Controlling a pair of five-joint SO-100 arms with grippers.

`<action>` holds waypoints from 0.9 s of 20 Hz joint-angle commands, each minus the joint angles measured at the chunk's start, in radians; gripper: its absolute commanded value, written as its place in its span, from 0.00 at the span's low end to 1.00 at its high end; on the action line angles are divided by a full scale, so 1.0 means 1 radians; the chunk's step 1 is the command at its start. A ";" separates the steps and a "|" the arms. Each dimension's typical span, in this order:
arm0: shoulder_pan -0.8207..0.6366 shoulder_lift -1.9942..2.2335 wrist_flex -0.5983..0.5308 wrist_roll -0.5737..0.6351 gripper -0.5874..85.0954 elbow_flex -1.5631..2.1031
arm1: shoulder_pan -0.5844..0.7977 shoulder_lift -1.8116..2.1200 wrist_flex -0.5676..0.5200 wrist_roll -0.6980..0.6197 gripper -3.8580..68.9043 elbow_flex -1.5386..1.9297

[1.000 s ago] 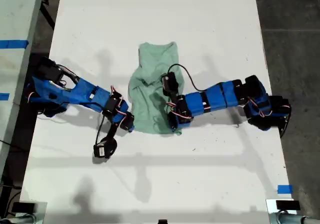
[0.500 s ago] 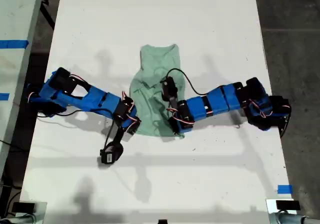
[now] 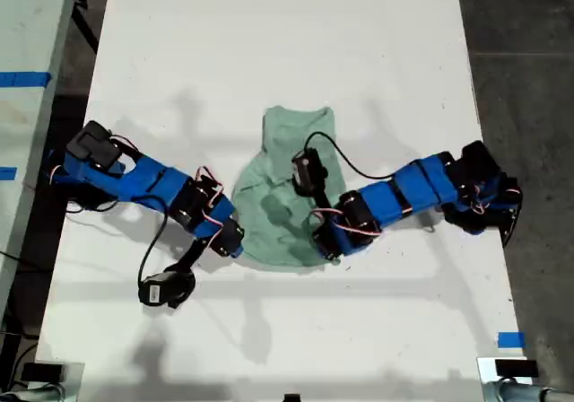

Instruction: Fold tshirt

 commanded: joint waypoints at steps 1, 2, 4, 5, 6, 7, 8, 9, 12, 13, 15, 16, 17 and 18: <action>-0.147 0.172 0.002 0.112 0.01 -0.057 | 0.164 0.133 0.052 -0.133 0.04 -0.054; -0.222 0.193 0.015 0.163 0.01 -0.058 | 0.235 0.150 0.069 -0.193 0.04 -0.051; -0.379 0.238 0.026 0.273 0.01 -0.051 | 0.376 0.184 0.081 -0.307 0.04 -0.040; -0.454 0.258 0.025 0.327 0.01 -0.051 | 0.445 0.202 0.086 -0.354 0.04 -0.029; -0.523 0.272 0.015 0.376 0.01 -0.051 | 0.508 0.219 0.091 -0.396 0.04 -0.020; -0.588 0.275 0.008 0.422 0.01 -0.051 | 0.566 0.235 0.092 -0.431 0.04 -0.006; -0.641 0.273 0.006 0.459 0.01 -0.051 | 0.615 0.242 0.092 -0.463 0.04 0.003; -0.687 0.267 -0.005 0.494 0.01 -0.049 | 0.657 0.242 0.094 -0.489 0.03 0.006; -0.790 0.224 -0.046 0.574 0.01 -0.058 | 0.753 0.238 0.071 -0.537 0.04 0.032; -0.818 0.219 -0.058 0.594 0.03 -0.060 | 0.785 0.235 0.071 -0.546 0.10 0.032; -0.894 0.244 -0.057 0.624 0.37 -0.061 | 0.894 0.229 0.133 -0.534 0.49 0.026; -0.957 0.281 -0.051 0.626 0.41 -0.052 | 0.973 0.242 0.169 -0.557 0.59 0.026; -1.026 0.327 -0.044 0.646 0.43 -0.044 | 1.052 0.261 0.187 -0.637 0.85 0.023; -1.097 0.380 -0.038 0.667 0.43 -0.035 | 1.143 0.288 0.216 -0.678 0.83 0.017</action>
